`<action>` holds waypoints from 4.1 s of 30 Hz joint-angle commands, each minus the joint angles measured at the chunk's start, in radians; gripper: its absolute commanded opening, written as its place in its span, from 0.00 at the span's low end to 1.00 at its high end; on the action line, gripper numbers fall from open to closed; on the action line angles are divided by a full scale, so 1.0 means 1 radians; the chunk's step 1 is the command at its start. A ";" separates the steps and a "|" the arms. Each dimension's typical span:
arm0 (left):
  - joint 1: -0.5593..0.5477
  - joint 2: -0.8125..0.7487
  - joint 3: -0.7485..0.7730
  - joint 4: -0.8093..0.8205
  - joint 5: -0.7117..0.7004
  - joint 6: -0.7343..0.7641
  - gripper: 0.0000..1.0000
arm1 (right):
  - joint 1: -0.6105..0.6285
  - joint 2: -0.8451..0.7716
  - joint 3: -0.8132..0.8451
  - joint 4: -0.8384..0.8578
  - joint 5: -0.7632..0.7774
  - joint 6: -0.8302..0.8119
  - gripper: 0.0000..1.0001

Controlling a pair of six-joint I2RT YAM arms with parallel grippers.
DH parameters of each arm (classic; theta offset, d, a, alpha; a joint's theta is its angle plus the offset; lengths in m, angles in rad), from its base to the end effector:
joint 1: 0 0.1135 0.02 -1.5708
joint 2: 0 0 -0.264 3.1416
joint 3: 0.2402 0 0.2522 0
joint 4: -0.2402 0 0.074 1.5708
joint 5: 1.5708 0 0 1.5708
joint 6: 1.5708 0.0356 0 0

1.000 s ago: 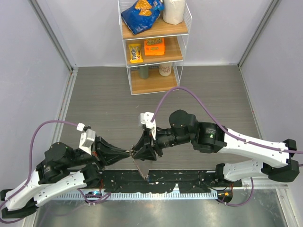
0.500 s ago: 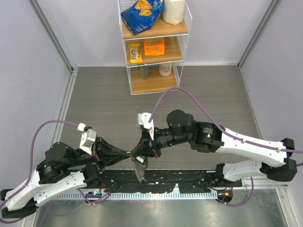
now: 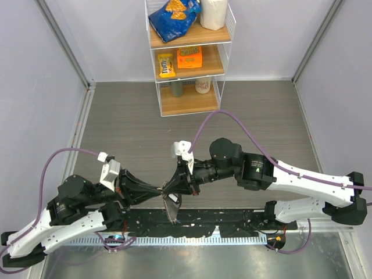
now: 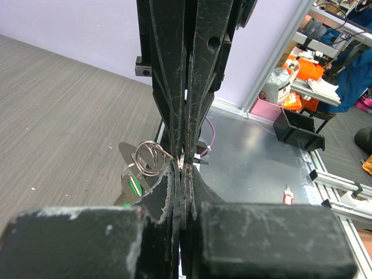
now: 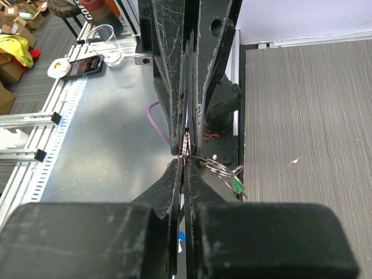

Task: Put the keys on the keyring

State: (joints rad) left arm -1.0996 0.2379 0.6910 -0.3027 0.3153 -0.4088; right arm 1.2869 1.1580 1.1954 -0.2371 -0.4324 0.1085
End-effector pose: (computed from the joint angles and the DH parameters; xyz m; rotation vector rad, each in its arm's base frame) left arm 0.0192 -0.0621 0.3530 0.8067 1.3825 -1.4357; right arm 0.0587 0.2546 0.4033 -1.3694 1.4210 1.3475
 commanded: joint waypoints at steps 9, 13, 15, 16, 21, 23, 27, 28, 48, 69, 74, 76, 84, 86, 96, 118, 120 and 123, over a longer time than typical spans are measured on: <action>-0.003 -0.003 0.013 0.155 -0.019 -0.012 0.00 | 0.000 -0.052 -0.060 0.073 -0.048 0.014 0.24; -0.003 -0.002 0.013 0.159 -0.019 -0.013 0.00 | 0.000 -0.052 -0.063 0.078 -0.049 0.013 0.14; -0.003 -0.005 0.008 0.163 -0.024 -0.015 0.00 | 0.000 -0.054 -0.068 0.082 -0.051 0.014 0.06; -0.003 -0.006 0.008 0.163 -0.025 -0.015 0.00 | 0.000 -0.055 -0.071 0.085 -0.051 0.013 0.05; -0.003 -0.012 0.005 0.169 -0.027 -0.019 0.00 | 0.000 -0.057 -0.095 0.111 -0.058 0.023 0.06; -0.002 -0.014 0.004 0.172 -0.028 -0.022 0.00 | 0.002 -0.058 -0.097 0.110 -0.054 0.025 0.10; -0.002 -0.025 0.001 0.178 -0.035 -0.024 0.00 | 0.002 -0.067 -0.114 0.107 -0.051 0.023 0.08; -0.003 -0.028 -0.002 0.181 -0.038 -0.022 0.00 | 0.000 -0.072 -0.115 0.107 -0.051 0.023 0.05; -0.003 -0.104 -0.088 0.347 0.002 -0.056 0.00 | 0.002 -0.195 -0.094 0.010 0.021 -0.046 0.05; -0.003 -0.068 -0.088 0.257 -0.106 -0.032 0.08 | -0.001 -0.112 0.046 -0.154 0.239 -0.086 0.05; -0.002 -0.101 -0.107 0.194 -0.203 -0.025 0.42 | -0.034 -0.064 0.056 -0.169 0.358 -0.076 0.05; -0.002 -0.123 -0.119 0.188 -0.225 -0.022 0.51 | -0.069 -0.044 0.038 -0.159 0.362 -0.070 0.05; -0.002 -0.206 -0.156 0.116 -0.305 -0.036 0.93 | -0.233 0.011 -0.123 0.037 0.279 0.003 0.05; -0.002 -0.215 -0.160 0.099 -0.306 -0.036 0.99 | -0.258 0.028 -0.166 0.096 0.264 0.031 0.05; -0.003 -0.223 -0.160 0.053 -0.370 -0.033 0.99 | -0.374 0.130 -0.327 0.358 0.260 0.192 0.05; -0.003 -0.190 -0.162 0.059 -0.369 -0.035 0.99 | -0.508 0.137 -0.592 0.417 0.621 0.293 0.09; -0.003 -0.184 -0.163 0.065 -0.369 -0.035 1.00 | -0.511 0.125 -0.611 0.417 0.642 0.301 0.19; -0.002 -0.172 -0.162 0.076 -0.369 -0.035 1.00 | -0.515 0.105 -0.629 0.415 0.673 0.306 0.41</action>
State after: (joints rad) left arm -1.1023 0.0422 0.5247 -0.2813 -0.0460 -0.4419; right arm 0.7811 1.3205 0.5808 0.1200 0.1585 0.3943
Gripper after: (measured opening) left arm 0.994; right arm 0.309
